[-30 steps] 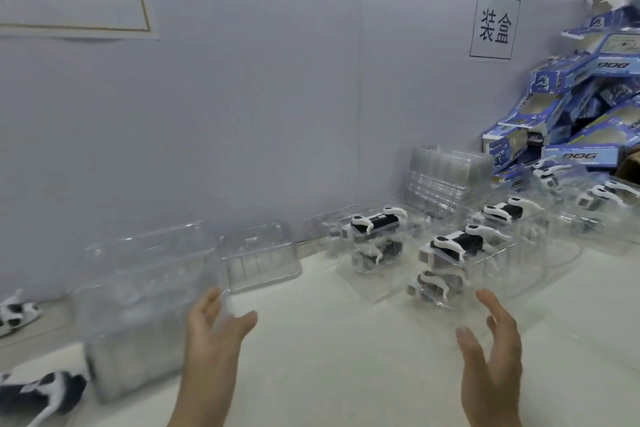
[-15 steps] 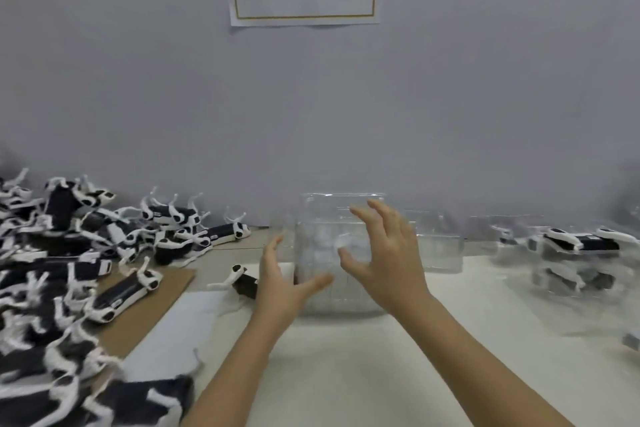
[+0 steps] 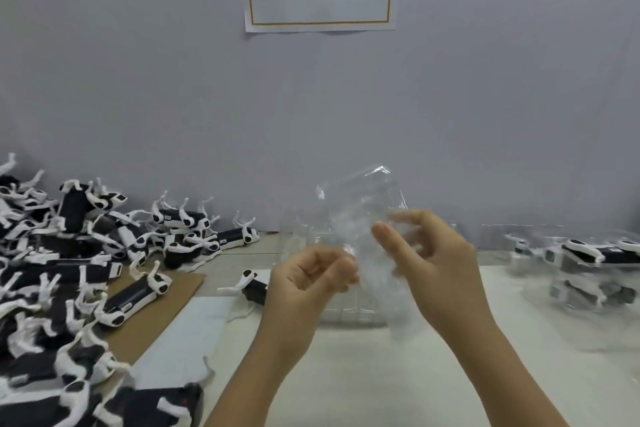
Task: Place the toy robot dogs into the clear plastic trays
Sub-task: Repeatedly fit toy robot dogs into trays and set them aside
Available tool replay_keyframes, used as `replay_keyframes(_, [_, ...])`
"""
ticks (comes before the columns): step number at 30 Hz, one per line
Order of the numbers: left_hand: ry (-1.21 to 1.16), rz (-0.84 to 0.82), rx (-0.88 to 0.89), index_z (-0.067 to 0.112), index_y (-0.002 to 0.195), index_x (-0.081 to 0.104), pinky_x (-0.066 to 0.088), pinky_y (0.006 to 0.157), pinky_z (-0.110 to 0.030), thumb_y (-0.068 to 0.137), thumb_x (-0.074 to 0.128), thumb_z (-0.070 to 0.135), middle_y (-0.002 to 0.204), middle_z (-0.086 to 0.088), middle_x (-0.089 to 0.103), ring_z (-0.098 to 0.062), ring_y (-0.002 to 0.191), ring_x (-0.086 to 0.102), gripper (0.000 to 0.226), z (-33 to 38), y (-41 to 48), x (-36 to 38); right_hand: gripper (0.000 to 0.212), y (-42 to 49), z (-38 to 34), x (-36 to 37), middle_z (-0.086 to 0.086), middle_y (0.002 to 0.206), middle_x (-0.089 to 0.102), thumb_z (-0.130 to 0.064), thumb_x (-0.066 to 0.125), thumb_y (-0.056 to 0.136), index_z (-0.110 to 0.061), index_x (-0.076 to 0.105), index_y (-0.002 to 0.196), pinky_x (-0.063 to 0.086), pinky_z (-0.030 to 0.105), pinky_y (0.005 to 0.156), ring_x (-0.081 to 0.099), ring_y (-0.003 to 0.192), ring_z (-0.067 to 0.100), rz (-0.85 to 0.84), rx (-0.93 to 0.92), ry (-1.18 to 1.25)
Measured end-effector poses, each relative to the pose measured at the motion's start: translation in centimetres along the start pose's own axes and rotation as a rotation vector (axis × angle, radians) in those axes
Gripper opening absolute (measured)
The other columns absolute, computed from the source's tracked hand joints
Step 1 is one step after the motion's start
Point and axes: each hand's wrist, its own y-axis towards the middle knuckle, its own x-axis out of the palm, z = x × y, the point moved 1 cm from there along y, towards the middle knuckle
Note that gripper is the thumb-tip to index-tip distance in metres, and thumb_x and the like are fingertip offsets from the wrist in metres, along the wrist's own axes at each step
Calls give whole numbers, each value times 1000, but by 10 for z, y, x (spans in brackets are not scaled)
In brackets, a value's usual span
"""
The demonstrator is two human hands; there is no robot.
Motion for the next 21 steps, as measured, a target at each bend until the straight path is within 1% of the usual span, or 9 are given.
replay_keyframes(2, [-34,-26,-1,25,78,71,52,58,-23,61,81,42,72,-5,69,-20,63,68,26,12,-8,7,38,-17,-12,-6,-5,70,69,-75,68,68,-42,67,86,43,18,45,64,51,12,-39,78,196])
replay_keyframes(4, [-98,-37,-56,26,84,71,53,55,-26,61,81,37,78,-5,69,-25,61,69,28,19,-11,9,31,-27,-18,-10,1,70,69,-64,68,67,-37,69,83,42,19,41,64,48,19,-59,148,336])
replay_keyframes(7, [-130,-137,-106,23,91,78,55,58,-25,68,85,33,87,-10,75,-26,69,73,26,26,-13,8,31,-31,-21,-12,4,73,69,-58,65,66,-33,70,83,42,22,39,64,50,23,-91,205,390])
replay_keyframes(10, [-94,-95,-80,21,86,80,55,56,-23,67,84,28,82,-12,75,-25,68,73,21,28,-15,7,31,-30,-22,-14,4,71,69,-55,67,66,-30,72,83,42,23,38,63,49,24,-92,220,416])
replay_keyframes(12, [-90,-25,-57,20,80,80,54,53,-23,62,77,28,75,-12,74,-24,63,73,20,26,-15,6,28,-29,-23,-18,5,68,69,-51,68,67,-29,73,82,41,22,36,62,46,21,-26,188,434])
replay_keyframes(15, [-123,71,-8,19,76,79,54,52,-22,63,73,25,71,-9,73,-20,59,71,16,28,-11,2,27,-23,-22,-38,3,66,70,-49,66,73,-24,70,82,41,17,36,61,44,16,174,121,476])
replay_keyframes(18, [-207,178,42,21,75,79,57,59,-23,72,67,19,74,-4,73,-19,64,72,13,34,-3,-14,43,-24,-26,-74,-5,69,71,-67,65,70,-30,67,92,42,15,38,62,45,11,270,54,479])
replay_keyframes(20, [-288,239,51,21,72,78,59,66,-27,76,62,15,73,-1,73,-19,70,74,18,36,5,-29,55,-32,-23,-94,-10,75,71,-85,59,63,-41,66,95,44,15,42,64,51,10,224,39,310])
replay_keyframes(21, [-329,258,48,21,71,78,61,70,-30,78,59,15,73,1,73,-19,73,74,21,36,9,-35,57,-38,-17,-101,-13,78,71,-90,54,62,-47,65,96,45,14,45,64,54,9,175,33,155])
